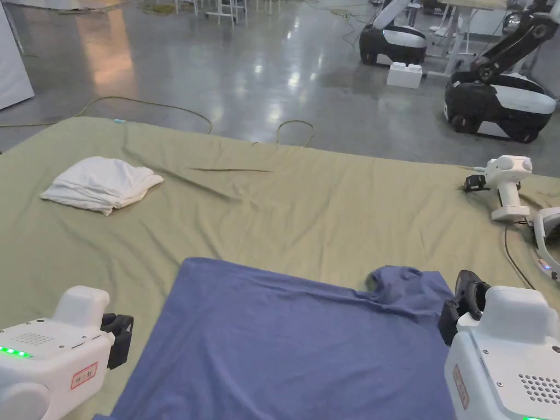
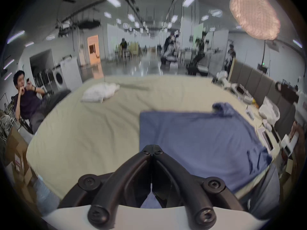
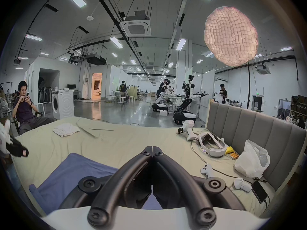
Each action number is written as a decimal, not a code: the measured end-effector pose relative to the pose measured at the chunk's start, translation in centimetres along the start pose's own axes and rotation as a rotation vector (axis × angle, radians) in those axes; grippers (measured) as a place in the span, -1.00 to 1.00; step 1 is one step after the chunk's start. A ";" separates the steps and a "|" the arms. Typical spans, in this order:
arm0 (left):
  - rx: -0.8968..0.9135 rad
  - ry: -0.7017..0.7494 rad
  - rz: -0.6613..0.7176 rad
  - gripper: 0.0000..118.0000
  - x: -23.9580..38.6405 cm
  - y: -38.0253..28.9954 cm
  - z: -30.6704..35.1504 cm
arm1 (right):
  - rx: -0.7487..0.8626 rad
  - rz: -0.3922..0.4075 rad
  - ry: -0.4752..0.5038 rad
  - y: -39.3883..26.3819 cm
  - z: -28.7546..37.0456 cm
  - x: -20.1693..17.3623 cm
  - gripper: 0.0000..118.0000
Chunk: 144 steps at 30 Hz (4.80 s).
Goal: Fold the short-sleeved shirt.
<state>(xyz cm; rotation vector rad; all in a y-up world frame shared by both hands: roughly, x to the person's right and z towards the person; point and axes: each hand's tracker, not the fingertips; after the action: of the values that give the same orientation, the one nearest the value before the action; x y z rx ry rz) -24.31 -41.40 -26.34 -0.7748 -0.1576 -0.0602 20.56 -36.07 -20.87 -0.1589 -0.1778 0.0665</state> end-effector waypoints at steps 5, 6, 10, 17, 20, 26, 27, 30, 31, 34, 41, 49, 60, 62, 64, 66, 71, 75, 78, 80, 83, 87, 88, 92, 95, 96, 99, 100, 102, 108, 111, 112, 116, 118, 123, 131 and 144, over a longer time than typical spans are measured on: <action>-0.282 0.000 0.112 -0.67 -2.9 -4.5 -3.5 | -0.100 0.016 0.025 -1.4 -0.9 -0.3 -1.00; -0.317 0.003 0.139 -0.40 -3.4 -5.2 -4.0 | -0.113 0.019 0.025 -1.7 -1.0 -0.4 -1.00; -0.421 0.027 0.205 -0.07 -4.5 -7.4 -5.2 | -0.157 0.026 0.026 -2.6 -1.3 -0.5 -1.00; -0.506 0.054 0.172 0.03 -3.9 -9.5 -5.8 | -0.199 0.039 0.038 -3.6 -1.2 -0.6 -1.00; -0.520 0.090 0.156 0.03 -3.2 -9.3 -6.4 | -0.212 0.043 0.040 -4.0 -1.1 -0.6 -1.00; -0.492 0.110 0.115 -0.34 -1.4 -9.6 -6.0 | -0.238 0.042 0.041 -4.9 -0.6 0.0 -1.00; -0.486 0.084 0.128 -0.62 -1.4 -9.5 -6.1 | -0.244 0.044 0.038 -5.1 -0.4 0.3 -1.00; -0.490 0.059 0.139 -0.87 -1.2 -9.6 -6.4 | -0.257 0.047 0.035 -5.4 0.3 1.5 -1.00; -0.491 0.057 0.132 -0.88 -1.2 -9.6 -6.3 | -0.263 0.048 0.034 -5.5 0.7 2.0 -1.00; -0.478 0.036 0.156 -0.88 -1.9 -9.2 -5.5 | -0.314 0.058 0.016 -5.5 1.8 3.9 -1.00; -0.418 0.004 0.211 -0.88 -3.3 -9.1 -3.9 | -0.617 0.024 -0.007 -8.1 4.4 9.4 -0.09; -0.413 0.011 0.224 -0.88 -3.2 -9.0 -3.7 | -0.960 0.023 -0.020 -13.9 7.1 11.4 -0.09; -0.420 0.011 0.211 -0.88 -2.3 -9.0 -3.4 | -1.073 -0.009 0.011 -19.0 5.5 11.2 -0.86; -0.417 0.013 0.212 -0.88 -2.1 -9.0 -3.3 | -1.070 0.021 0.017 -18.8 5.6 10.9 -0.91; -0.412 0.012 0.205 -0.88 -2.3 -9.0 -3.4 | -1.054 0.043 0.023 -18.4 6.0 11.0 -0.92; -0.400 0.009 0.200 -0.88 -2.3 -8.8 -3.2 | -1.021 0.020 0.024 -17.5 6.4 11.6 -0.93; -0.311 -0.005 0.220 -0.88 -2.7 -7.0 -2.4 | -0.880 -0.029 0.010 -13.4 6.4 12.8 -0.93; -0.234 -0.011 0.207 -0.88 -2.6 -4.5 -2.5 | -0.805 -0.040 0.012 -10.4 4.7 13.0 -0.93; -0.189 -0.016 0.211 -0.88 -2.5 -2.2 -3.4 | -0.757 -0.054 0.006 -9.1 2.4 13.2 -0.93; -0.169 -0.015 0.211 -0.88 -2.6 -0.6 -4.6 | -0.744 -0.060 0.005 -8.6 0.1 13.0 -0.93; -0.152 -0.015 0.204 -0.88 -2.5 1.9 -7.2 | -0.737 -0.073 -0.002 -8.7 -3.8 12.9 -0.93; -0.149 -0.002 0.145 -0.88 -1.6 4.6 -11.0 | -0.778 -0.059 -0.020 -10.4 -8.5 12.6 -0.93; -0.156 -0.001 0.133 -0.88 -1.3 5.1 -11.8 | -0.791 -0.056 -0.027 -10.9 -9.4 12.6 -0.93; -0.207 0.016 0.093 -0.88 -0.4 5.9 -14.8 | -0.829 -0.054 -0.032 -12.5 -11.5 12.1 -0.93; -0.263 0.038 0.073 -0.87 -0.2 5.6 -16.5 | -0.850 -0.050 -0.038 -13.2 -12.2 11.8 -0.85; -0.275 0.042 0.071 -0.80 -0.6 5.2 -17.6 | -0.854 -0.050 -0.041 -13.3 -12.3 11.8 -0.68; -0.282 0.037 0.071 -0.32 -0.6 4.9 -17.4 | -0.829 -0.067 -0.067 -12.8 -11.8 11.8 -0.12; -0.264 0.019 0.082 -0.29 -0.7 5.0 -16.7 | -0.788 -0.080 -0.059 -12.2 -11.4 11.8 -0.11; -0.215 -0.019 0.104 -0.23 -0.5 5.3 -15.6 | -0.722 -0.074 -0.070 -10.8 -10.9 11.3 -0.06; 0.000 -0.088 0.071 -0.23 2.5 7.1 -10.9 | -0.449 -0.085 -0.012 -5.9 -9.0 8.4 -0.04; 0.151 -0.112 0.068 -0.23 4.3 7.9 -7.9 | -0.282 -0.086 -0.006 -3.6 -7.7 6.4 -0.04; 0.210 -0.103 0.065 -0.23 5.0 8.0 -6.7 | -0.224 -0.078 -0.020 -3.0 -7.2 5.7 -0.04; 0.384 -0.030 0.027 -0.25 7.5 8.0 -3.4 | -0.053 -0.059 -0.073 -1.7 -5.6 3.1 -0.29; 0.446 0.026 0.015 -0.36 8.6 7.6 -2.1 | -0.001 -0.071 -0.077 -1.2 -4.8 2.1 -0.58; 0.518 0.015 0.048 -0.95 9.4 6.8 0.3 | 0.069 -0.019 -0.060 -0.4 -3.2 0.4 -1.00; 0.507 0.054 0.014 -0.99 8.1 5.5 1.9 | 0.088 -0.013 -0.035 -0.1 -1.8 -0.4 -1.00; -0.179 0.009 0.169 -0.47 -1.0 -0.7 -7.3 | -0.057 0.010 -0.018 -3.0 -2.4 0.8 -1.00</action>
<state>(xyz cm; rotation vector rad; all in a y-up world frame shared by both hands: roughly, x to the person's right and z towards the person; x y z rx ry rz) -24.54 -47.05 -31.17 -0.9634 -0.0782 0.0840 21.96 -39.30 -22.59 -0.2166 -0.1971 0.0732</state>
